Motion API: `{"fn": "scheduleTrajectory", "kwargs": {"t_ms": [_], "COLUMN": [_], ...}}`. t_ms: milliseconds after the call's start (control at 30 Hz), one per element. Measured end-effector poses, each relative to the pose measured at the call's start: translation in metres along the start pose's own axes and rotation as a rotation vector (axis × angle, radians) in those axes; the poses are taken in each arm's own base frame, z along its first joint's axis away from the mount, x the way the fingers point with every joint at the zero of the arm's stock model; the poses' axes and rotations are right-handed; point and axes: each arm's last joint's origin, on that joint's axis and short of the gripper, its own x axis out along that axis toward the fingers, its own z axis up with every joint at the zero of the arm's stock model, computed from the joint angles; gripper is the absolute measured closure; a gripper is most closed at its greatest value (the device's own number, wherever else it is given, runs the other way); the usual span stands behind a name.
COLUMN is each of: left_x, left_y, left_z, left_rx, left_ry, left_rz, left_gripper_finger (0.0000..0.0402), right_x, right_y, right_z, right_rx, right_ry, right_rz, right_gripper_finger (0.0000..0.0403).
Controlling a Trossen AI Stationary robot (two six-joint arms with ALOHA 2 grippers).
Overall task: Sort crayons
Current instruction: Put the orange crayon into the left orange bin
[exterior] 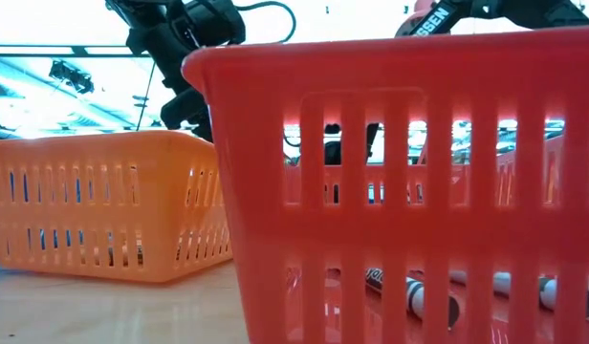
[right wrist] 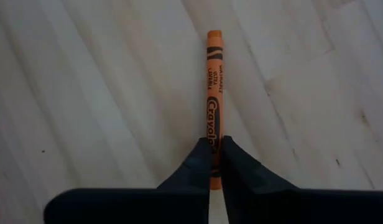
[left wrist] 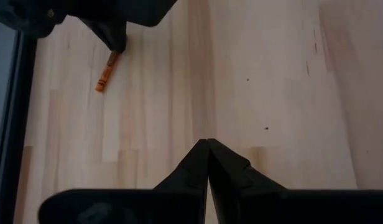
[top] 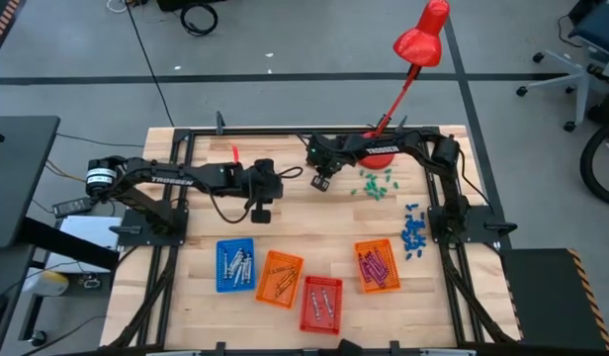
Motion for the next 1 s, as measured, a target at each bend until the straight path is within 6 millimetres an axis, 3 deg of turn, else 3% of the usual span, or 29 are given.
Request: {"fn": "scheduleTrajectory", "kwargs": {"t_ms": [367,633,1000], "left_x": [0.000,-0.001,0.023], "left_y": [-0.002,-0.009,-0.016], "left_z": [-0.005,-0.003,0.005], "left_rx": [-0.048,0.007,0.072], "left_ry": [0.058,0.049,0.019], "left_rz": [-0.018,-0.033,0.045], "left_gripper_finger": [0.0381,0.0376,0.0238], "right_x": [-0.030,-0.049,-0.055], "right_y": [0.020,0.050,0.084], "right_z": [0.001,0.003,0.003], "right_rx": [-0.066,-0.149,-0.224], "right_ry": [-0.026,-0.085,-0.144], "right_rz": [0.014,0.076,0.124], "right_gripper_finger": [0.0370,0.0370,0.0370]}}
